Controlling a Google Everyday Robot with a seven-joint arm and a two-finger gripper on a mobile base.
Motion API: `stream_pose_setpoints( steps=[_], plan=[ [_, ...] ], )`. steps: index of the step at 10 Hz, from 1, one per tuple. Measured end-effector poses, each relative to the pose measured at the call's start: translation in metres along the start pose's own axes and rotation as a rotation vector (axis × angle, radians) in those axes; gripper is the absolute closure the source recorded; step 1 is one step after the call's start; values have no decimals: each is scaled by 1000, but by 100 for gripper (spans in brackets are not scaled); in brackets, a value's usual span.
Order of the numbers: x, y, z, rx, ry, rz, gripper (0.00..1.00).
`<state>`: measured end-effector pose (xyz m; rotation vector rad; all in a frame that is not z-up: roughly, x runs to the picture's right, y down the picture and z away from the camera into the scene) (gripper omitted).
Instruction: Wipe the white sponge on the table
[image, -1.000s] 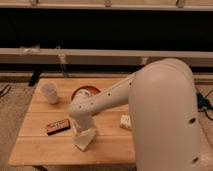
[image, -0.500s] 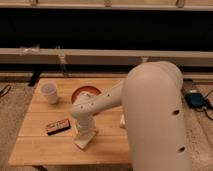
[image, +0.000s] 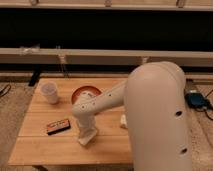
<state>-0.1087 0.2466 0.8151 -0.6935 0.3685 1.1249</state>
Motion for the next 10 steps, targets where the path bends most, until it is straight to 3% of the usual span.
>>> stream_pose_setpoints(
  steps=[2,5,10],
  plan=[
    [0,-1,0,0,1,3,100],
    [2,0,-2,1,-1,1,100],
    [21,-42,-58,-3,-158,144,100]
  ],
)
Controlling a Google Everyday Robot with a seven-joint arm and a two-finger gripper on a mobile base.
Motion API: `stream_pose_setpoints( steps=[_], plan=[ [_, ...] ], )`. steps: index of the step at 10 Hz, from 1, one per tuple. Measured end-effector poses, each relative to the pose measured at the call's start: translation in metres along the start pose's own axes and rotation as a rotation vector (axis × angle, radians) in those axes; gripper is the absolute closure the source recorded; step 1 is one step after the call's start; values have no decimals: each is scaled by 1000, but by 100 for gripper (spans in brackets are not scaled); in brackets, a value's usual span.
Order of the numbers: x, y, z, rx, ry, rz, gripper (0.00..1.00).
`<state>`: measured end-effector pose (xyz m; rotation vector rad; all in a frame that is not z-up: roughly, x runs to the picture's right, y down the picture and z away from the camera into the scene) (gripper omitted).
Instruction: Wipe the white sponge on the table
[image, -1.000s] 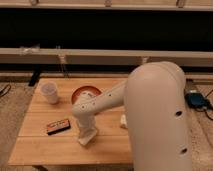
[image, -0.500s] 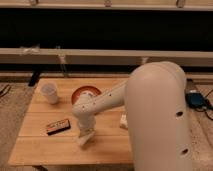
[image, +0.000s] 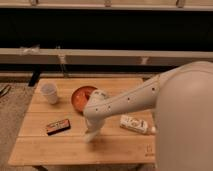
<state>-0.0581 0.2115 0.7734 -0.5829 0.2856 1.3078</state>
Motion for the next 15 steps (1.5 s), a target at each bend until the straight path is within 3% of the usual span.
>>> stream_pose_setpoints(
  steps=[3,7,11,15],
  plan=[
    [-11,0,-1,10,-49,18,99],
    [-28,10,8,8,-52,-8,65],
    [-41,20,13,0,-43,-47,23],
    [-42,25,19,-4,-25,-74,20]
  ],
)
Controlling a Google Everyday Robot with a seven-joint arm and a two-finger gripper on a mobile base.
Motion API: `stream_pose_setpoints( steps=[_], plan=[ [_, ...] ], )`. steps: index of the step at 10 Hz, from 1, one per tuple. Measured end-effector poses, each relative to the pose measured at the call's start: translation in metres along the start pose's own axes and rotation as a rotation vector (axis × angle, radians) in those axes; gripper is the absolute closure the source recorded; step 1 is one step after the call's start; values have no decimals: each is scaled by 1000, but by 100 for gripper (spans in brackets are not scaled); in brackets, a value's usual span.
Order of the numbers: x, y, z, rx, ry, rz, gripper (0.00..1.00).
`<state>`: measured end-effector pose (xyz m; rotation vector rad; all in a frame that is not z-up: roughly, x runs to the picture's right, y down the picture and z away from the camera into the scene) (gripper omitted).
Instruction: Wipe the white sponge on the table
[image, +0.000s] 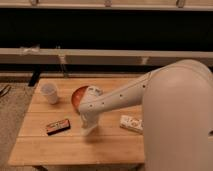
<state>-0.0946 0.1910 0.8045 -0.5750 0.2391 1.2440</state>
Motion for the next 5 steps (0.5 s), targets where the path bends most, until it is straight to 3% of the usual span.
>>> stream_pose_setpoints(
  steps=[5],
  plan=[
    [3,4,7,-3,21,-15,20]
  ],
)
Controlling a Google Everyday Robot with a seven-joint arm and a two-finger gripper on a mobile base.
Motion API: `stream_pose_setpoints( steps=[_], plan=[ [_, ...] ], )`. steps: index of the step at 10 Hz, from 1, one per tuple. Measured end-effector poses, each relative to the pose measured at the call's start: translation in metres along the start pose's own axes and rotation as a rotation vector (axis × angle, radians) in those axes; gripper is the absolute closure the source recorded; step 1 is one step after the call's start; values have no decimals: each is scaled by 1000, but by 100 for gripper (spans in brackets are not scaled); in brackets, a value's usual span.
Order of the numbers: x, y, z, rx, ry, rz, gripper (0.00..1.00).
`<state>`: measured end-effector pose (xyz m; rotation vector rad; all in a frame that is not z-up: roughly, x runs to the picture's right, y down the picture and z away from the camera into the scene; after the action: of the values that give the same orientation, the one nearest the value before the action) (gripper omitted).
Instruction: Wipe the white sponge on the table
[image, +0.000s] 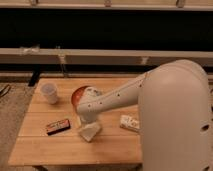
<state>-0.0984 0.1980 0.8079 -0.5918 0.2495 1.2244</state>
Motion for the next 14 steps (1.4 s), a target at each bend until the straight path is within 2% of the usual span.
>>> stream_pose_setpoints(
  steps=[2,6,7,8,12,13,14],
  plan=[
    [0,-2,2,0,9,-12,20],
    [-6,-21,4,-35,31,-101,20],
    [-11,-28,7,-66,38,-147,20],
    [-11,-37,11,-84,50,-162,20],
    [-6,-33,16,-144,65,-221,20],
    [-3,-32,16,-150,73,-229,21],
    [-1,-30,16,-153,79,-236,30]
  ],
)
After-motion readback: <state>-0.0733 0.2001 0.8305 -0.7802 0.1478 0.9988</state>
